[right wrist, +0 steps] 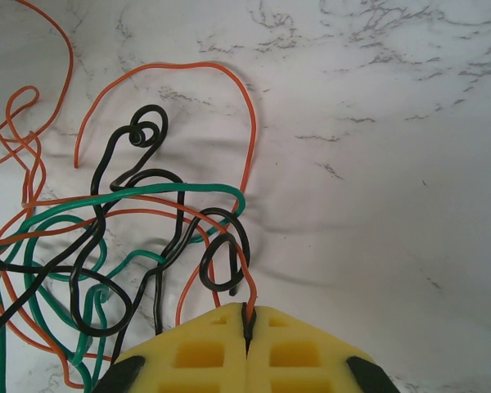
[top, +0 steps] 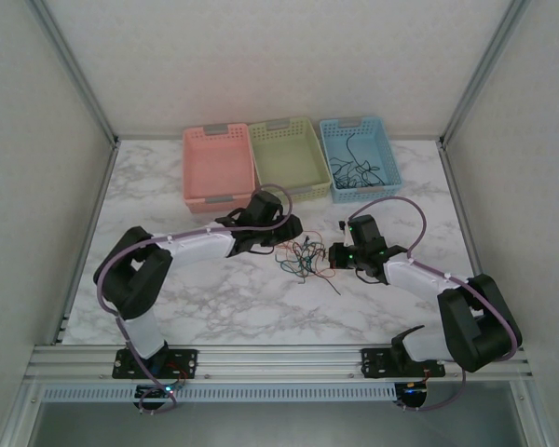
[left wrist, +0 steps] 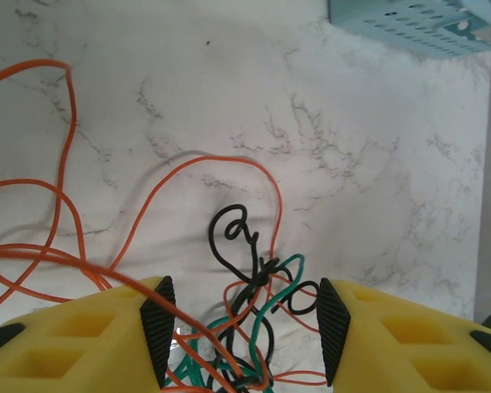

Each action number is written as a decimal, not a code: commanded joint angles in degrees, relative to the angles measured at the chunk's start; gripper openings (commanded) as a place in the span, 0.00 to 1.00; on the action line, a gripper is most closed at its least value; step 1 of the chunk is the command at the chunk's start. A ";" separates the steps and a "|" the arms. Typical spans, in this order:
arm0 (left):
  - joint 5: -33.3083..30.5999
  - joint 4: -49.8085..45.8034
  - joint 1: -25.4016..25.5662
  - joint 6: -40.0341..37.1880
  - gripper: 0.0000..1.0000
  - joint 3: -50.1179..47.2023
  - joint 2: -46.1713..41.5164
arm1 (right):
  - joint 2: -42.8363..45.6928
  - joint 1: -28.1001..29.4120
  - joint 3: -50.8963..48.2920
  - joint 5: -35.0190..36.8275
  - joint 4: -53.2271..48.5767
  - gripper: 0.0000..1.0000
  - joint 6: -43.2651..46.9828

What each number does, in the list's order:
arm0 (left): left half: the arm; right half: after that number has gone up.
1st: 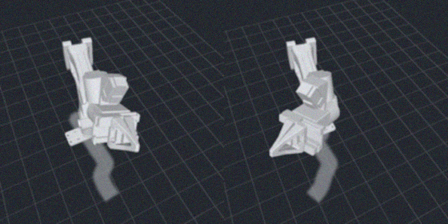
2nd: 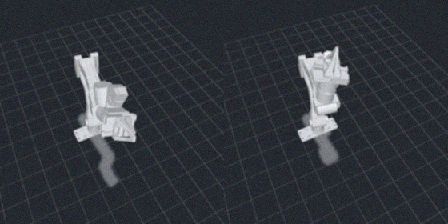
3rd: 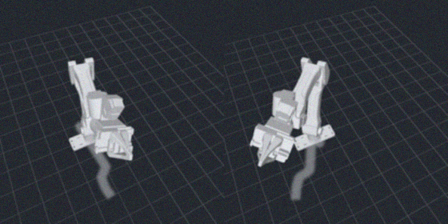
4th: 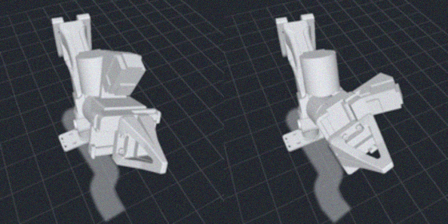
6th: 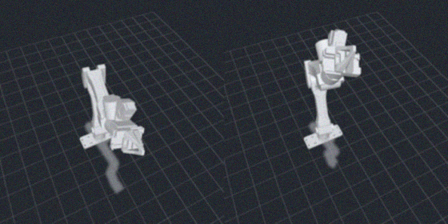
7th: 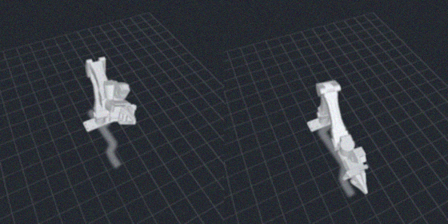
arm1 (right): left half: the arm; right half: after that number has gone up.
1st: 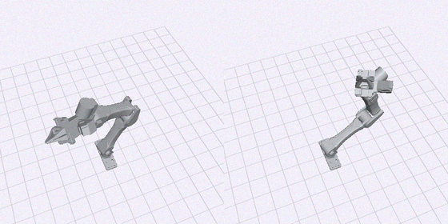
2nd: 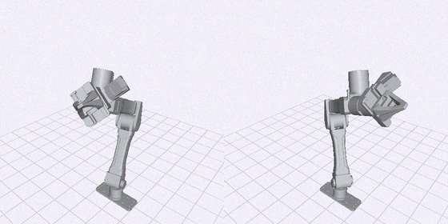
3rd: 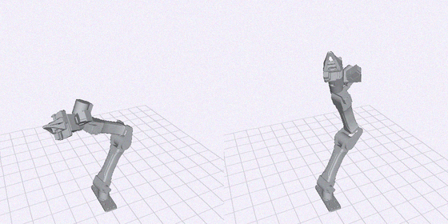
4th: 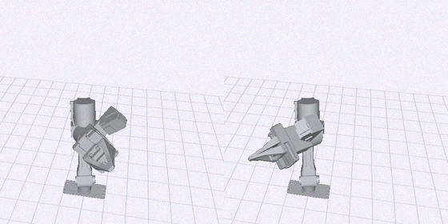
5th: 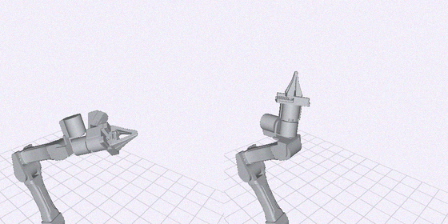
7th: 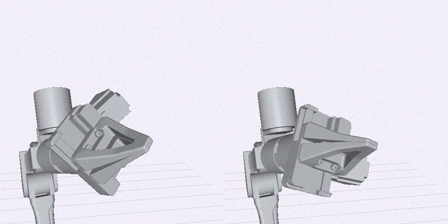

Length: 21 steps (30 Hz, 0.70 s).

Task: Untangle the cables

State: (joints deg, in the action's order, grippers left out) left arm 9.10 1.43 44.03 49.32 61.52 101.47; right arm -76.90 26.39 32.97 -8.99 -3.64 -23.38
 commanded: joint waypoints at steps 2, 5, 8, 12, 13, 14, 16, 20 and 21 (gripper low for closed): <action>-1.02 0.18 -0.26 -0.63 0.47 1.33 1.36 | 1.06 -0.36 -0.53 -0.05 0.39 0.00 0.00; -1.02 0.25 -0.26 -0.69 0.39 1.58 1.62 | 1.06 -0.31 -0.46 -0.15 0.39 0.00 0.05; -1.44 -0.19 -0.26 -1.30 0.29 1.68 1.30 | 1.19 -0.34 -0.45 -0.07 0.30 0.00 0.06; -2.20 -0.90 -0.24 -2.07 0.09 1.42 0.28 | 0.92 -0.30 -0.36 -0.15 0.28 0.00 0.00; -2.31 -1.14 -0.26 -2.20 0.03 1.33 0.01 | 0.95 -0.35 -0.36 -0.12 0.26 0.00 0.01; -2.49 -1.30 -0.26 -2.34 0.00 1.17 -0.34 | 0.84 -0.32 -0.36 -0.21 0.26 0.00 0.06; -3.01 -1.83 -0.26 -3.11 0.00 0.98 -1.10 | 0.93 -0.29 -0.36 -0.16 0.29 0.00 0.13; -4.56 -4.74 -0.80 -5.72 0.00 0.82 -4.17 | 1.29 -0.35 -0.38 0.25 0.06 0.00 0.03; -4.90 -5.59 -1.27 -6.28 0.00 0.57 -5.38 | 1.42 -0.33 -0.45 0.52 -0.03 0.00 0.05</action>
State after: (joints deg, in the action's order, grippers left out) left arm 6.74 -0.93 43.77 45.80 61.52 101.08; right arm -76.90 26.39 32.97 -8.97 -3.64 -23.38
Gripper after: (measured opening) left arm 0.050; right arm 0.038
